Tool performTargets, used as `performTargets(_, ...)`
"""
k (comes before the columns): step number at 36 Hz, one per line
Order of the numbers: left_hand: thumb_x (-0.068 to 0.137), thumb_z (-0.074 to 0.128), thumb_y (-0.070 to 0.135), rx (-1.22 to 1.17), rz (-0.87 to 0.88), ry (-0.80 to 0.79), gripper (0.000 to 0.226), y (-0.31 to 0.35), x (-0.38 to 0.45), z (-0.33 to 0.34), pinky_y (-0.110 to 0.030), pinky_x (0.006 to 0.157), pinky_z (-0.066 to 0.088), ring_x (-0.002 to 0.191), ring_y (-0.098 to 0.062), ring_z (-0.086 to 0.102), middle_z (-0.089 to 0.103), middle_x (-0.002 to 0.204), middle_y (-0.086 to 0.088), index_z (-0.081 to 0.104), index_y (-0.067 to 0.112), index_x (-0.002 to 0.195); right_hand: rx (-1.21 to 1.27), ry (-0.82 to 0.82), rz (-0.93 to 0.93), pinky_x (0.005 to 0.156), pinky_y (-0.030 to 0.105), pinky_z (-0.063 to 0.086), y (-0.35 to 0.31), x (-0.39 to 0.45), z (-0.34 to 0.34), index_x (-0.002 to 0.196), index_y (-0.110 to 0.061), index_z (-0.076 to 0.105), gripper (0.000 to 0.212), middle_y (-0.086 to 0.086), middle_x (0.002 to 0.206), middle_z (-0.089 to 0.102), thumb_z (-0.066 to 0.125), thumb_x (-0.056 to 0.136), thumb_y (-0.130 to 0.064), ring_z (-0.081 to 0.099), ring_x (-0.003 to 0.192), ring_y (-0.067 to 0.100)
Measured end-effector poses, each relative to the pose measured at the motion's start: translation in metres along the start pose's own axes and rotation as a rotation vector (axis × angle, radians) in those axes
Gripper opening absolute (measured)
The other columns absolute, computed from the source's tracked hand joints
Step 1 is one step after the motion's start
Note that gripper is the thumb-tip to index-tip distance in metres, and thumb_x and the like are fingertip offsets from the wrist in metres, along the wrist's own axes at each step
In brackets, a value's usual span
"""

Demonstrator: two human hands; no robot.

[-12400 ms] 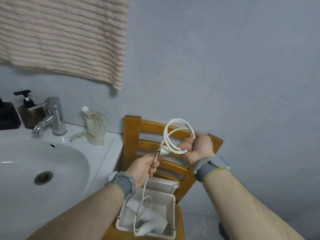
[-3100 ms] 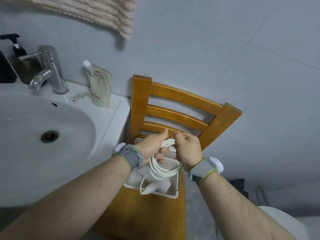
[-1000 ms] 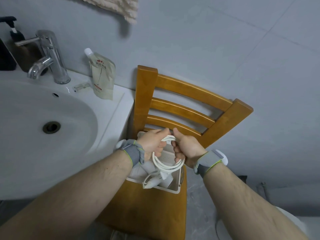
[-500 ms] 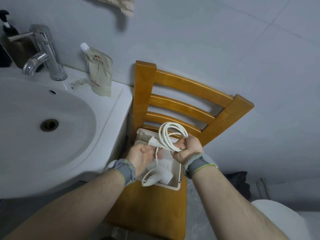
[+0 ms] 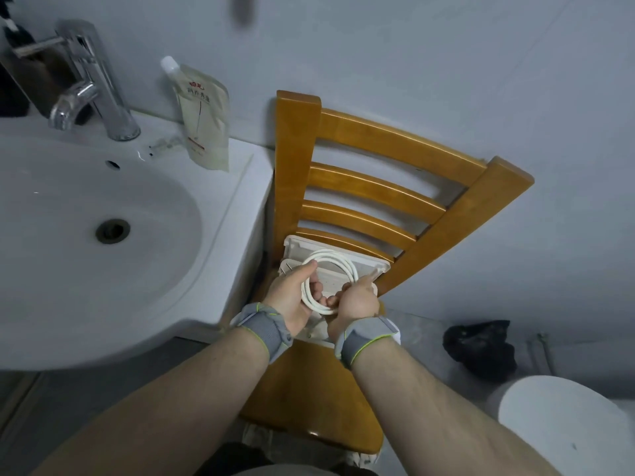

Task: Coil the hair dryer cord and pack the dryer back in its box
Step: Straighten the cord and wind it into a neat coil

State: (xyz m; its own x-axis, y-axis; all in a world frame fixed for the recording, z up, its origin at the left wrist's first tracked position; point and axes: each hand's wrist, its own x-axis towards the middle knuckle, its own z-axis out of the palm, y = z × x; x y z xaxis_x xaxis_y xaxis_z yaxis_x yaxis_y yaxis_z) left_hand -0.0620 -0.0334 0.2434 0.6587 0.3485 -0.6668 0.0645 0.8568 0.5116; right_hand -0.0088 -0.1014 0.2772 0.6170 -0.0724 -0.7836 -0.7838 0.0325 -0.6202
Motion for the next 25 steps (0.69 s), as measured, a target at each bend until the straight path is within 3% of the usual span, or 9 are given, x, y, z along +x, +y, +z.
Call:
performTargets(3,0.093,0.057,0.023,-0.019,-0.007,-0.02,0.027,-0.001,0.002,-0.003,-0.021,0.046,0.048,0.046,-0.012,0.057,0.061,0.054,-0.002,0.059,0.008,0.071,-0.154,0.034,-0.219,0.043,0.013,0.044,0.013,0.01,-0.008,0.07,-0.028,0.041,0.036,0.004,0.059,0.054,0.031,0.104,-0.023,0.051,0.035,-0.001)
performTargets(6,0.094,0.057,0.025,0.036,0.017,-0.038,0.022,0.0,0.003,-0.006,-0.019,0.044,0.047,0.047,-0.007,0.059,0.066,0.058,0.003,0.064,0.011,0.078,-0.362,0.11,-0.244,0.086,0.036,0.052,0.025,0.013,-0.013,0.078,-0.008,0.066,0.066,0.011,0.076,0.073,0.02,0.1,-0.05,0.068,0.079,0.028)
performTargets(8,0.093,0.058,0.027,0.061,0.026,-0.037,0.024,0.0,0.003,-0.007,-0.02,0.042,0.044,0.042,-0.007,0.053,0.061,0.054,0.004,0.061,0.013,0.074,-0.479,0.183,-0.255,0.096,0.046,0.046,0.029,0.018,-0.014,0.09,-0.001,0.069,0.077,0.022,0.096,0.071,0.016,0.097,-0.057,0.064,0.094,0.038)
performTargets(11,0.094,0.055,0.03,0.05,0.046,-0.03,0.033,-0.001,0.006,-0.008,-0.019,0.038,0.039,0.037,-0.008,0.042,0.049,0.048,0.004,0.056,0.016,0.065,-0.634,0.174,-0.388,0.091,0.043,0.044,0.03,0.024,-0.013,0.075,-0.013,0.06,0.062,0.025,0.097,0.068,0.017,0.101,-0.05,0.062,0.094,0.039)
performTargets(13,0.096,0.052,0.032,0.071,0.058,-0.056,0.039,0.001,0.008,-0.008,-0.019,0.037,0.033,0.035,-0.008,0.034,0.038,0.044,0.006,0.048,0.018,0.06,-0.712,0.116,-0.473,0.083,0.041,0.043,0.03,0.03,-0.018,0.062,-0.025,0.044,0.052,0.017,0.083,0.066,0.018,0.101,-0.048,0.06,0.082,0.035)
performTargets(15,0.094,0.055,0.035,0.126,0.055,-0.074,0.04,0.008,0.01,-0.009,-0.021,0.038,0.026,0.034,-0.009,0.027,0.031,0.042,0.007,0.044,0.021,0.057,-0.795,0.037,-0.531,0.074,0.036,0.039,0.027,0.033,-0.025,0.06,-0.023,0.048,0.053,0.005,0.068,0.058,0.023,0.099,-0.05,0.055,0.067,0.026)
performTargets(19,0.077,0.055,0.069,0.301,-0.079,-0.076,0.054,0.024,0.014,-0.009,-0.023,0.039,0.019,0.033,-0.012,0.022,0.03,0.041,0.003,0.047,0.022,0.052,-1.017,-0.038,-0.78,0.091,0.041,0.047,0.018,0.032,-0.033,0.111,-0.017,0.061,0.032,0.01,0.121,0.053,0.049,0.091,-0.04,0.057,0.104,0.029)
performTargets(21,0.072,0.039,0.082,0.333,-0.18,-0.088,0.069,0.027,0.016,-0.008,-0.019,0.035,0.021,0.03,-0.013,0.023,0.034,0.039,0.0,0.054,0.015,0.06,-1.017,-0.075,-0.963,0.094,0.044,0.048,0.009,0.025,-0.032,0.122,-0.018,0.056,0.041,0.008,0.129,0.048,0.06,0.082,-0.025,0.055,0.111,0.029)
performTargets(25,0.066,0.027,0.091,0.493,-0.234,-0.039,0.088,0.022,0.017,-0.001,-0.019,0.037,0.024,0.033,-0.013,0.021,0.037,0.046,-0.004,0.053,0.02,0.113,-1.285,-0.292,-1.242,0.089,0.036,0.048,-0.013,0.015,-0.027,0.126,-0.02,0.053,0.059,0.005,0.123,0.056,0.059,0.067,-0.023,0.054,0.112,0.027)
